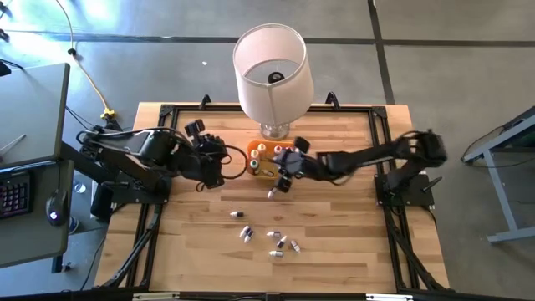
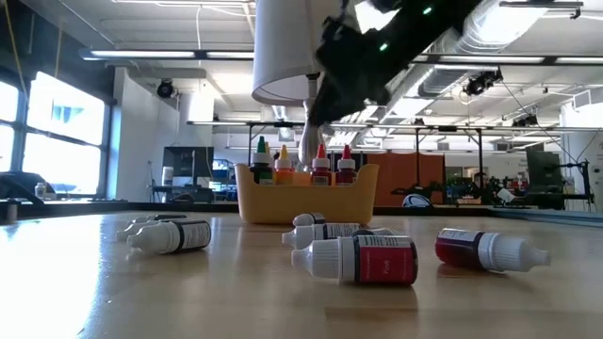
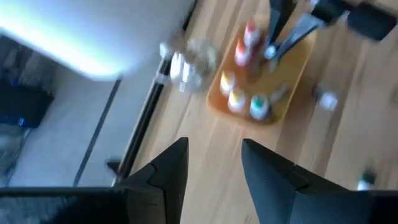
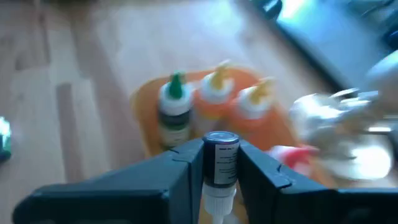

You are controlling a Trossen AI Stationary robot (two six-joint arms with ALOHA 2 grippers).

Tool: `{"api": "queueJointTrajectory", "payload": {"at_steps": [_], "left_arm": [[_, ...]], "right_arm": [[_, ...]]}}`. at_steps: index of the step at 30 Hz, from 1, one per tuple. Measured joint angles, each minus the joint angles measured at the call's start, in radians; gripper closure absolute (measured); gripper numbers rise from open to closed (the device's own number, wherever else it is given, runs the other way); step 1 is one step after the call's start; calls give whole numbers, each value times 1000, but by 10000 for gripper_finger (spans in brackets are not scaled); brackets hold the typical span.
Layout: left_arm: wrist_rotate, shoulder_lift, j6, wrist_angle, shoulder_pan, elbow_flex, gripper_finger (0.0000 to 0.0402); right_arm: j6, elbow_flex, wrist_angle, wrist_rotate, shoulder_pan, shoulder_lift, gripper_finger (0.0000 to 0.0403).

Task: Pick & Place food coloring
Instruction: Put the red food coloring bottle into the yellow bin, then put the green food coloring bottle into the yellow bin

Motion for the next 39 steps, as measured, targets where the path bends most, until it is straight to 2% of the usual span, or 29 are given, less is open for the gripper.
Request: {"api": "queueJointTrajectory", "payload": {"at_steps": [4, 8, 10, 13, 15, 20, 23, 25, 29, 33, 39], "left_arm": [[-10, -28, -105, -38, -33, -96, 257], [-91, -94, -250, -25, -123, -289, 258], [-92, -135, -317, 68, -181, -413, 263], [-61, -188, -346, 331, -265, -627, 274], [-53, -201, -333, 603, -306, -772, 282], [23, -165, -105, 1242, -348, -1095, 292], [56, -125, -32, 1551, -338, -1227, 293], [75, -112, -33, 1691, -323, -1285, 293], [162, -101, -63, 1814, -287, -1341, 292], [195, -88, -64, 1823, -268, -1341, 269], [196, 12, -19, 1893, -268, -1339, 211]], "right_arm": [[1, 71, -106, -87, -33, 132, 291], [-3, 123, -159, -90, -36, 201, 260], [-4, 136, -177, -115, -36, 204, 251], [-4, 158, -182, -193, -24, 194, 244], [-7, 172, -179, -241, -9, 176, 244], [-98, 182, -156, -276, 40, 162, 255], [-126, 182, -147, -311, 62, 162, 260], [-126, 182, -150, -346, 73, 162, 261], [-101, 180, -153, -340, 89, 162, 261], [-101, 180, -144, -334, 93, 162, 261], [-101, 180, -108, -333, 93, 162, 261]]}}
